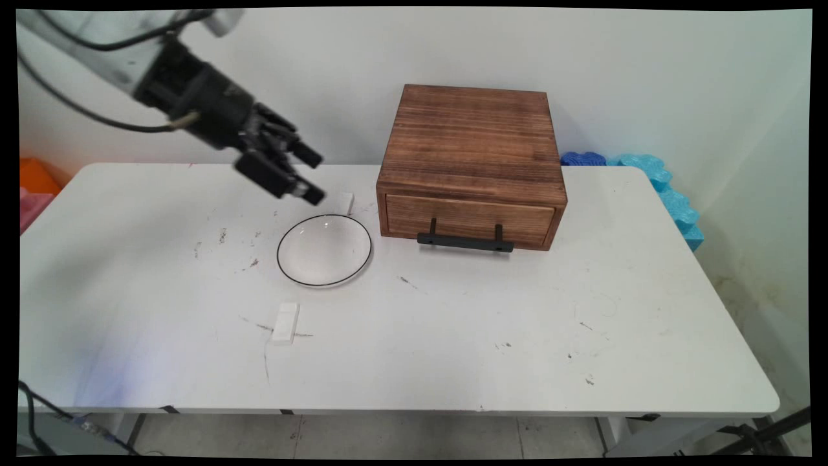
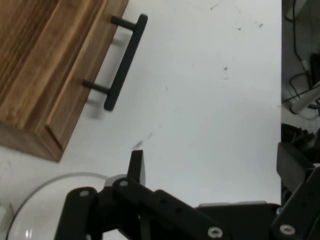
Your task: Open the drawer
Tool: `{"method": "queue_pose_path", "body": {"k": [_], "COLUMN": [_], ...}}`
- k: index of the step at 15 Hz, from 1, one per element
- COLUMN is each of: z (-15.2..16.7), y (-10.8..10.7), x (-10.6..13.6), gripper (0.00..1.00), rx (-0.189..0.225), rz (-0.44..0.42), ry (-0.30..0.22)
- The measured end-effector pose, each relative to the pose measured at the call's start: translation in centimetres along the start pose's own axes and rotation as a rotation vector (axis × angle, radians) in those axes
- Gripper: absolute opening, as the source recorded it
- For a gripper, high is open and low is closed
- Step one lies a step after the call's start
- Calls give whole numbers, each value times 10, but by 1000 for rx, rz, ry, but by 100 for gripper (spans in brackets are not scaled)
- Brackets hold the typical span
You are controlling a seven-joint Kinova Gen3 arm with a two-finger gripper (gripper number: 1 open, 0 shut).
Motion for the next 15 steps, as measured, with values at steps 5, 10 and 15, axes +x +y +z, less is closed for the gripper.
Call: {"method": "queue_pose_path", "body": {"k": [5, 10, 15], "z": [48, 106, 178], "y": [12, 14, 13], "x": [43, 79, 107], "gripper": [100, 100, 100], "rx": [43, 91, 115], "rz": [35, 90, 159], "ry": [-35, -80, -140]}}
